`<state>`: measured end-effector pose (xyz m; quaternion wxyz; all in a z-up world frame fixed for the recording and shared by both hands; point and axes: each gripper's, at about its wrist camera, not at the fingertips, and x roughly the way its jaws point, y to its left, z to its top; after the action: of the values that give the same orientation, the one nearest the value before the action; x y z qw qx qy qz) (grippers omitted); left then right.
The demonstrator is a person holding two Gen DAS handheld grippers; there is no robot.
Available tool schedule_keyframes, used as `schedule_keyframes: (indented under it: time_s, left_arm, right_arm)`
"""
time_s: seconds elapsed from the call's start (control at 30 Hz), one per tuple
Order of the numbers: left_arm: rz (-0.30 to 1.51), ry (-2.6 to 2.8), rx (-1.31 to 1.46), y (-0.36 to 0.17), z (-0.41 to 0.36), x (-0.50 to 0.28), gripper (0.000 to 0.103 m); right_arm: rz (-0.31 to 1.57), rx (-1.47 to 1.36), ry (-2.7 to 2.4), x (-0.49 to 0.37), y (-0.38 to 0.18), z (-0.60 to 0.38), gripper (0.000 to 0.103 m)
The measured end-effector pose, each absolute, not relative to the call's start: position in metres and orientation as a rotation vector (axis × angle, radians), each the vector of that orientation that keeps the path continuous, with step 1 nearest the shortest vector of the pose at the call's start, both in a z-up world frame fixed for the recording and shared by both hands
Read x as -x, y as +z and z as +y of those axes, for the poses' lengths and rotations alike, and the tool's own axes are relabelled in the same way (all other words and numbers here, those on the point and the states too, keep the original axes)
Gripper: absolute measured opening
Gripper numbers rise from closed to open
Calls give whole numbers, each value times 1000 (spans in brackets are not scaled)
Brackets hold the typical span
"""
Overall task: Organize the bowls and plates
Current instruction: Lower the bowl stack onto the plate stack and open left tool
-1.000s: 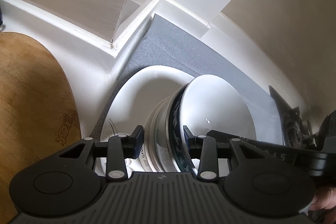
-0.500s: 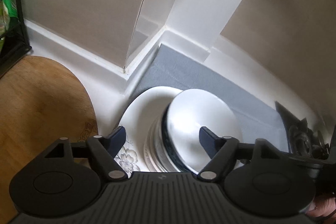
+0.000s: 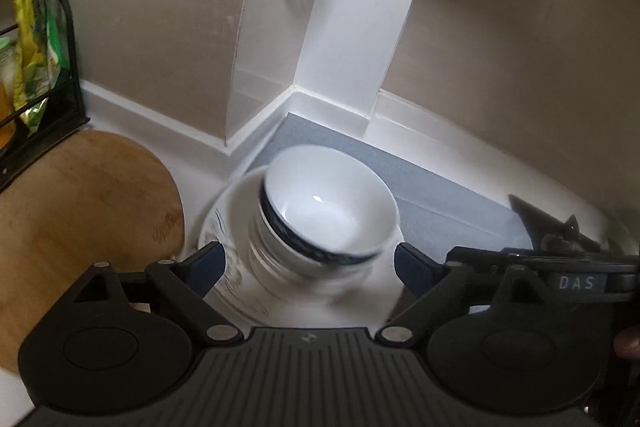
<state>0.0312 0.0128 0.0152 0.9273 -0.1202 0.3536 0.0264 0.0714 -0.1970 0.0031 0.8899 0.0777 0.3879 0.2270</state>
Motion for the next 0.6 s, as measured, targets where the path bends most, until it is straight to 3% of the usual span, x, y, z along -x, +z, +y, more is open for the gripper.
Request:
schedule_keyframes:
  time_s: [0.07,0.13,0.6]
  left_arm:
    - [732,78,258,14,0,-27,96]
    - [740,92,271,14,-10,-25,103]
    - [827,248,271,2,-44,2,103]
  right_arm:
    - [816,-164,488,-67,0,-204,103]
    - [831,-153,506,-63,-4,-209,103]
    - [864,-76,585,-47,-24,-237,103]
